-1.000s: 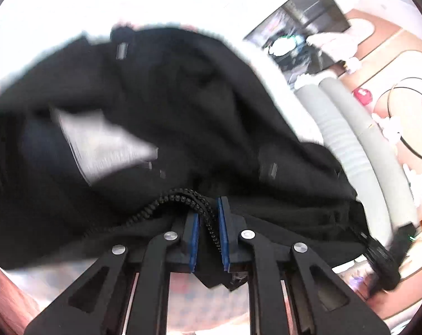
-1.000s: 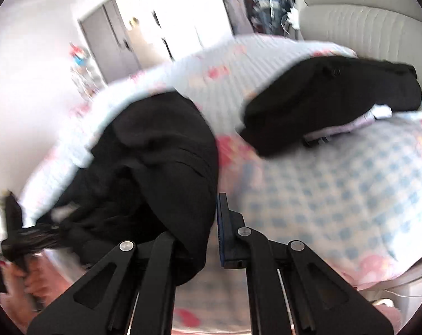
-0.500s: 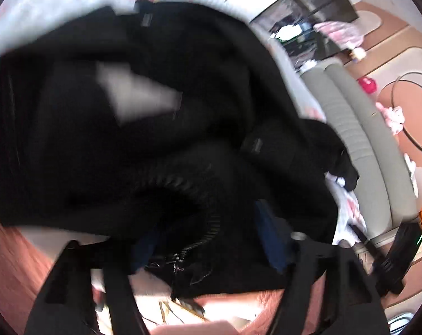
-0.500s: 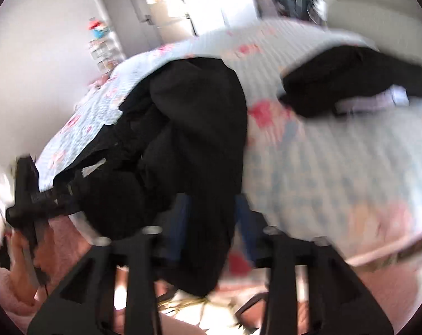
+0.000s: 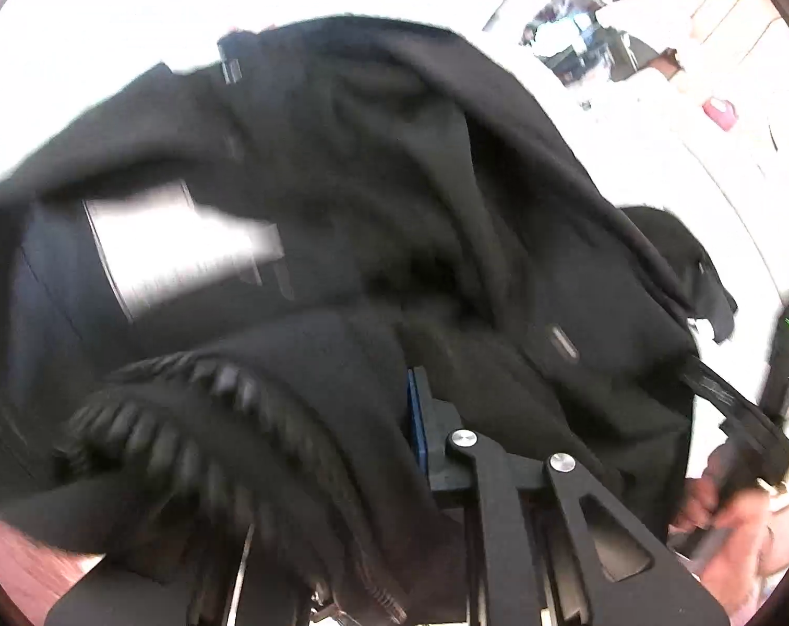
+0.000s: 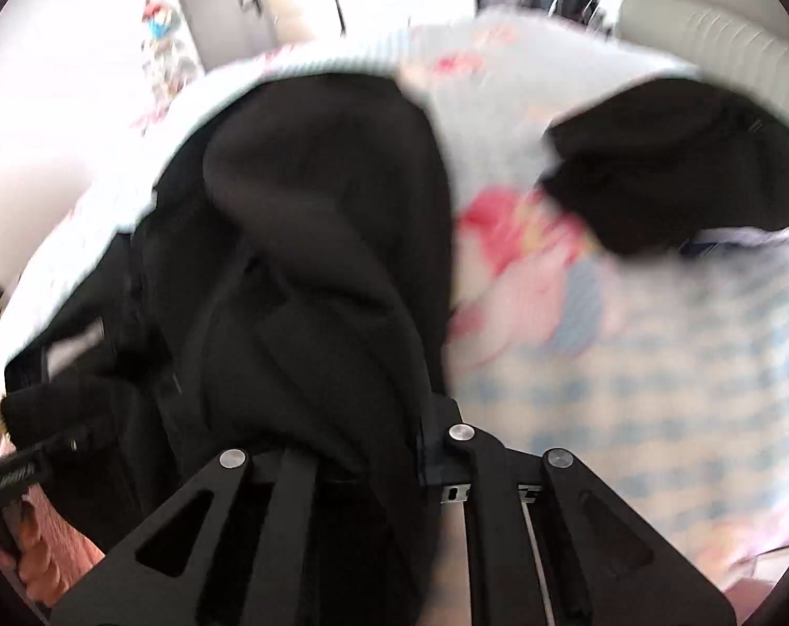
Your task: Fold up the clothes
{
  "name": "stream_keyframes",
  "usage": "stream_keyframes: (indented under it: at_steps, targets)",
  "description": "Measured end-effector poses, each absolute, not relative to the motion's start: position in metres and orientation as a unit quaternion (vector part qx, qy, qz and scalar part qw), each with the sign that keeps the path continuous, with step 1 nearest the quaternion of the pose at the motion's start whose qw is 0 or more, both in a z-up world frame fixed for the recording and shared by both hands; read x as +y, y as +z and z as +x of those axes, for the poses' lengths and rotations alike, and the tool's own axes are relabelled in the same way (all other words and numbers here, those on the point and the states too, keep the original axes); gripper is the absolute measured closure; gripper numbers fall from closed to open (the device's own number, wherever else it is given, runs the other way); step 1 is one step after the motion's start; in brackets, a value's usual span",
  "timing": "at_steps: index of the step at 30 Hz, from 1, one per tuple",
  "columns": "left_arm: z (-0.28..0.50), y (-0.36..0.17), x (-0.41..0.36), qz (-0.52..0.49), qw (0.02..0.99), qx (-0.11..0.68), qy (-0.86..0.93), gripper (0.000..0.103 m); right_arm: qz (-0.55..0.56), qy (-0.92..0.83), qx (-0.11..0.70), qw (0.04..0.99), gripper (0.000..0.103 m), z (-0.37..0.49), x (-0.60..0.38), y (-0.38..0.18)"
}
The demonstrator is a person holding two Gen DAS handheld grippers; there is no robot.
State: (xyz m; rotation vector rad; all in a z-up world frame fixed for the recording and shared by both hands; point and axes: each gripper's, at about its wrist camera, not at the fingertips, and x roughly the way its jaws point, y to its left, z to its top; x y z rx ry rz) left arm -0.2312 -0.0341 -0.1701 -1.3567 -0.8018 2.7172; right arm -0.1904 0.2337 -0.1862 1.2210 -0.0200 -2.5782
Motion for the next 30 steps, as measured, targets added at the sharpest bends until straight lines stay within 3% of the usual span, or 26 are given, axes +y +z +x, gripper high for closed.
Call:
stream_keyframes:
  at_steps: [3,7,14,15,17,21,23,30]
  targets:
    - [-0.235,-0.139,-0.054,-0.385,-0.018,-0.278,0.880,0.091,0.368,-0.920,-0.035,0.133,0.096,-0.182,0.270,-0.140]
    - [-0.219,-0.123,-0.066,-0.367,-0.024,-0.287,0.884,0.091,0.335,-0.922,-0.140,0.136,0.095,-0.150,0.337,-0.112]
    - [-0.185,-0.109,-0.081,-0.363,-0.023,-0.294,0.884,0.087,0.468,-0.848,-0.198,0.150,0.086,-0.091,0.352,-0.196]
    - [-0.183,-0.125,-0.079,-0.385,-0.010,-0.311,0.869,0.085,0.481,-0.840,-0.201,0.148,0.081,-0.088,0.351,-0.205]
    - [-0.179,-0.157,-0.074,-0.427,0.016,-0.343,0.837,0.061,0.479,-0.845,-0.190,0.147,0.075,-0.086,0.349,-0.202]
    - [-0.170,-0.208,-0.041,-0.489,0.049,-0.359,0.794,0.043,0.446,-0.869,-0.144,0.158,0.059,-0.095,0.336,-0.186]
    - [-0.166,-0.227,-0.024,-0.515,0.052,-0.353,0.779,0.039,0.436,-0.877,-0.121,0.163,0.047,-0.105,0.328,-0.180]
    - [-0.187,-0.201,-0.017,-0.484,0.050,-0.326,0.810,0.036,0.405,-0.888,-0.120,0.183,0.046,-0.101,0.325,-0.142]
